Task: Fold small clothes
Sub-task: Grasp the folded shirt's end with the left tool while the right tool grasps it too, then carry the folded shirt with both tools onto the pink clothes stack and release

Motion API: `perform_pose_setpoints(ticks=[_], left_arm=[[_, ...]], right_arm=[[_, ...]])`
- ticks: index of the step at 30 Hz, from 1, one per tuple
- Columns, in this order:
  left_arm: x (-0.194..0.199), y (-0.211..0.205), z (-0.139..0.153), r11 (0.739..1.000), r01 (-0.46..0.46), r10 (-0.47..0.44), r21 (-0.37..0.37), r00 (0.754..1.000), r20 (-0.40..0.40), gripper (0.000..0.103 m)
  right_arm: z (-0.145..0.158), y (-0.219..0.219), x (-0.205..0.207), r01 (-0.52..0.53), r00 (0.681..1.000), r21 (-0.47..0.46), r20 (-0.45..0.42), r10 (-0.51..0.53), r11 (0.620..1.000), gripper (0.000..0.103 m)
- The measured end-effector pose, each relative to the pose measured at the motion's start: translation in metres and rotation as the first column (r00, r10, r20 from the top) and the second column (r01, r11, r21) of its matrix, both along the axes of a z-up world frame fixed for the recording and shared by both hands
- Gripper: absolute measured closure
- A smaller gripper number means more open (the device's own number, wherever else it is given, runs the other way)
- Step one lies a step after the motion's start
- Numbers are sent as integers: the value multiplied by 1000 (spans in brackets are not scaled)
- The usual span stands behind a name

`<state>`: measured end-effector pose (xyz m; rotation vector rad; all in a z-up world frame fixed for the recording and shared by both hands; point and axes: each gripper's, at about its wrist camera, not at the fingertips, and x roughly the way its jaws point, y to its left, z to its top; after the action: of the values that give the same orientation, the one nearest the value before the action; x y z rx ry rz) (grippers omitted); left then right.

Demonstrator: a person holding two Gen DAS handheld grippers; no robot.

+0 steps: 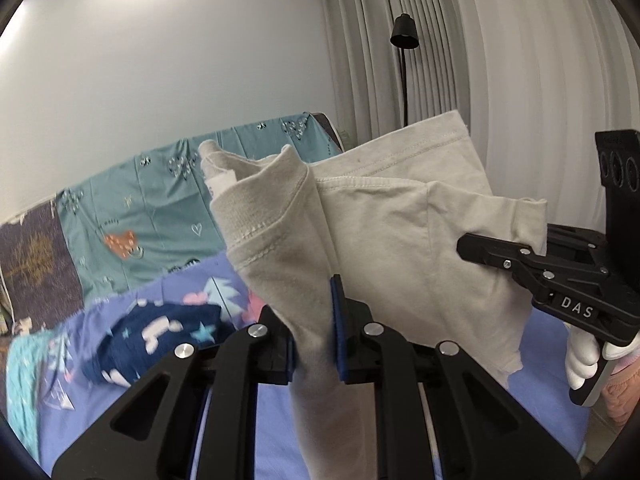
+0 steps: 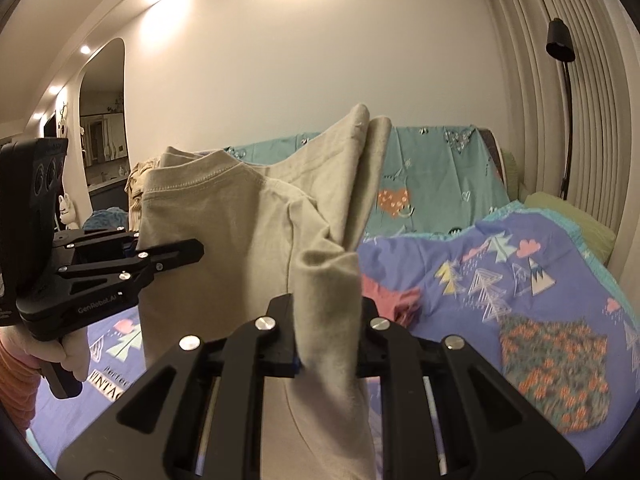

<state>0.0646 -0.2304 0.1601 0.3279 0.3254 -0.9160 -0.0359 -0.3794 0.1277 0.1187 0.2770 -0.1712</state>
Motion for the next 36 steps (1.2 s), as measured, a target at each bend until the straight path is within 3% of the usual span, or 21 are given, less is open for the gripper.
perform_pose_setpoints(ticks=[11, 21, 23, 24, 26, 27, 28, 29, 31, 34, 36], left_arm=[[76, -72, 28, 997, -65, 64, 28, 996, 57, 88], [157, -134, 1, 988, -135, 130, 74, 989, 68, 88], [181, -151, -13, 980, -178, 172, 85, 983, 71, 84], [193, -158, -21, 973, -218, 212, 77, 974, 73, 72], [215, -169, -49, 933, -354, 346, 71, 932, 105, 53], [220, -172, -59, 926, -369, 361, 75, 927, 104, 53], [226, -175, -77, 928, -357, 351, 104, 934, 72, 53], [230, -177, -94, 929, -340, 338, 143, 940, 42, 53], [231, -180, -139, 927, -271, 280, 259, 960, 1, 53], [225, -184, -209, 859, -186, 226, 477, 974, -28, 53], [217, -176, -235, 855, -163, 201, 492, 979, -25, 55]], right_arm=[[28, -55, 86, 71, 997, -9, 13, -71, 997, 89], [8, -118, 175, 135, 991, 78, -32, -132, 988, 89], [-3, -131, 194, 152, 988, 92, -55, -147, 984, 88], [-12, -140, 207, 174, 983, 98, -71, -167, 980, 87], [-33, -158, 232, 269, 958, 68, -121, -260, 961, 65], [-51, -170, 247, 348, 923, 39, -190, -335, 937, 59], [-69, -180, 254, 387, 898, 45, -242, -366, 921, 61], [-79, -184, 254, 389, 896, 70, -263, -359, 919, 64], [-115, -191, 249, 319, 916, 191, -314, -251, 928, 68], [-169, -178, 241, 248, 903, 233, -408, -137, 940, 70], [-198, -163, 239, 252, 863, 177, -486, -138, 951, 71]])
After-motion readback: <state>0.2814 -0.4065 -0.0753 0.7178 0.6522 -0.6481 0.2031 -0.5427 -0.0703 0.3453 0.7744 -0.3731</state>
